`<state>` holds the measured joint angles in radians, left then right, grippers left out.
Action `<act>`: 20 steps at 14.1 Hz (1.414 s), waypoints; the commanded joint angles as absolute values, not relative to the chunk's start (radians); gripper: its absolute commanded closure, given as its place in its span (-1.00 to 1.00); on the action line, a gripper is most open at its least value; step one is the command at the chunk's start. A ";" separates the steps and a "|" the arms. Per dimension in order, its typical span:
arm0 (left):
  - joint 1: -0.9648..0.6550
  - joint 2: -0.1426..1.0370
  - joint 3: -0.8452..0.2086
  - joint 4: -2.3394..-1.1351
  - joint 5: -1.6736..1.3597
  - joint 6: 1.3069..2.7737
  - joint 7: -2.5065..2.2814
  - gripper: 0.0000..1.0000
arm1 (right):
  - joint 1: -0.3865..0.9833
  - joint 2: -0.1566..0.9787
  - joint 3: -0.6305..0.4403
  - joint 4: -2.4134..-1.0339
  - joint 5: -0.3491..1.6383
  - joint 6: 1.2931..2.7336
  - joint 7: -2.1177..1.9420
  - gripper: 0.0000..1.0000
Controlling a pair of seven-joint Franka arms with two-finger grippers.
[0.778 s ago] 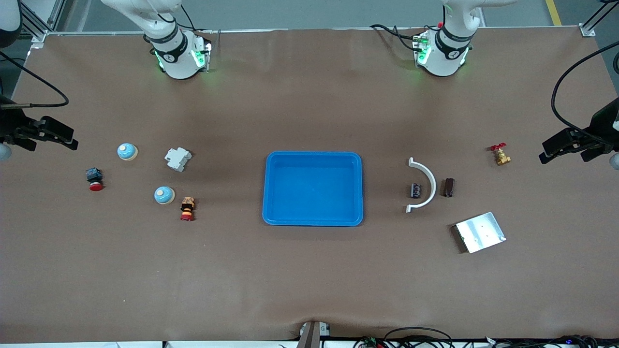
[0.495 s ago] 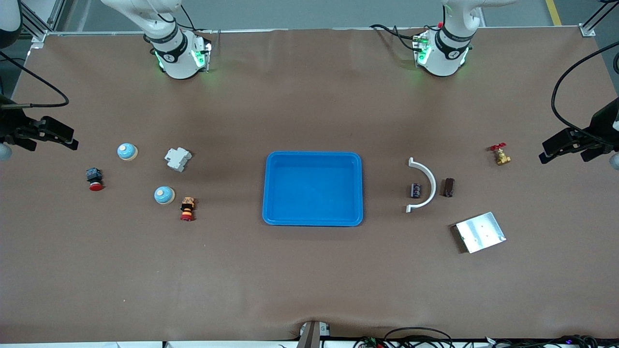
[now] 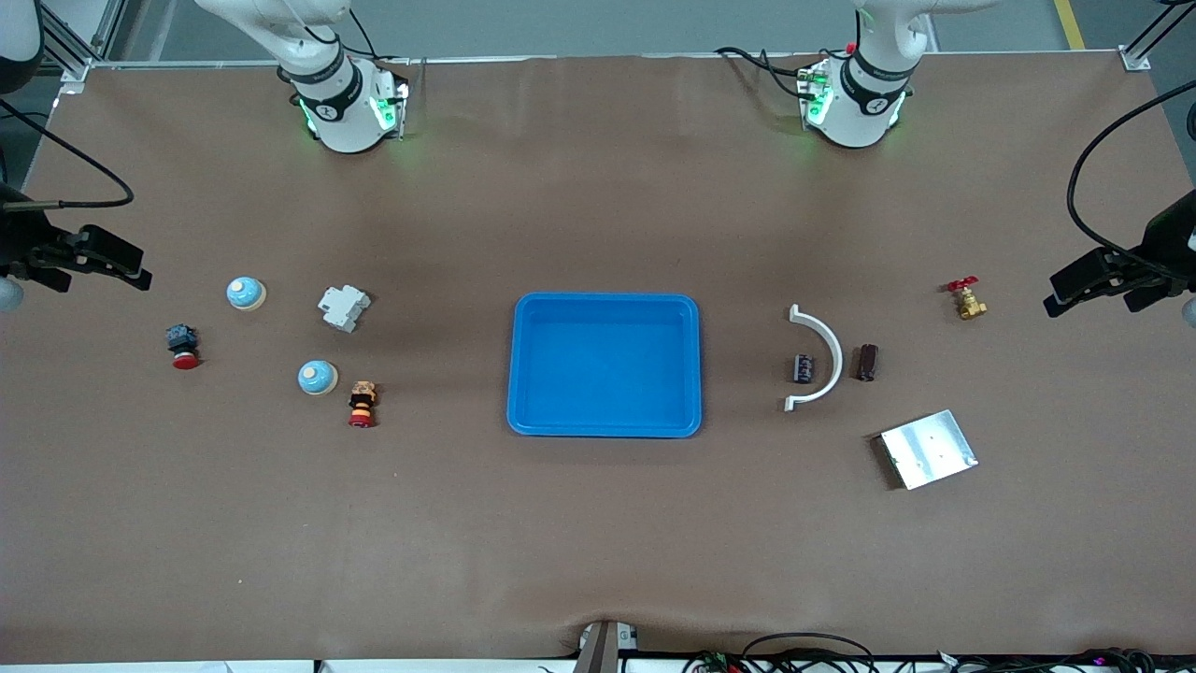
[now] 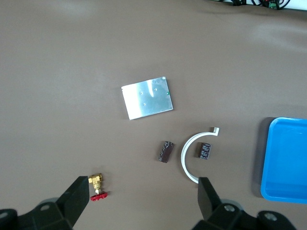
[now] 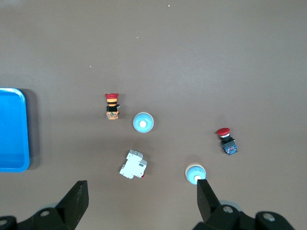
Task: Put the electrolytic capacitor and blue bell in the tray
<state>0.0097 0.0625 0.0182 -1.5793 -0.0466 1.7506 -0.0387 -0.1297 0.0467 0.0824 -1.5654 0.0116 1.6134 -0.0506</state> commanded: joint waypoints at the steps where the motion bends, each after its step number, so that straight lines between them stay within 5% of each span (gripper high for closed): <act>1: 0.015 0.040 0.011 -1.583 -0.048 1.755 -0.049 -1.00 | -0.146 0.029 0.095 -1.585 0.009 1.612 -0.040 -1.00; 15: -0.018 0.205 -0.024 -1.577 -0.058 1.755 -0.012 -1.00 | -0.149 0.028 0.094 -1.600 0.048 1.660 -0.040 -1.00; 20: -0.038 0.244 -0.035 -1.693 -0.044 1.781 0.084 -1.00 | -0.149 0.023 0.094 -1.621 0.048 1.663 -0.041 -1.00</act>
<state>-0.0320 0.2593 -0.0367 -1.6333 -0.0483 1.7550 0.0567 -0.1298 0.0468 0.0816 -1.5909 0.0324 1.6480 -0.0492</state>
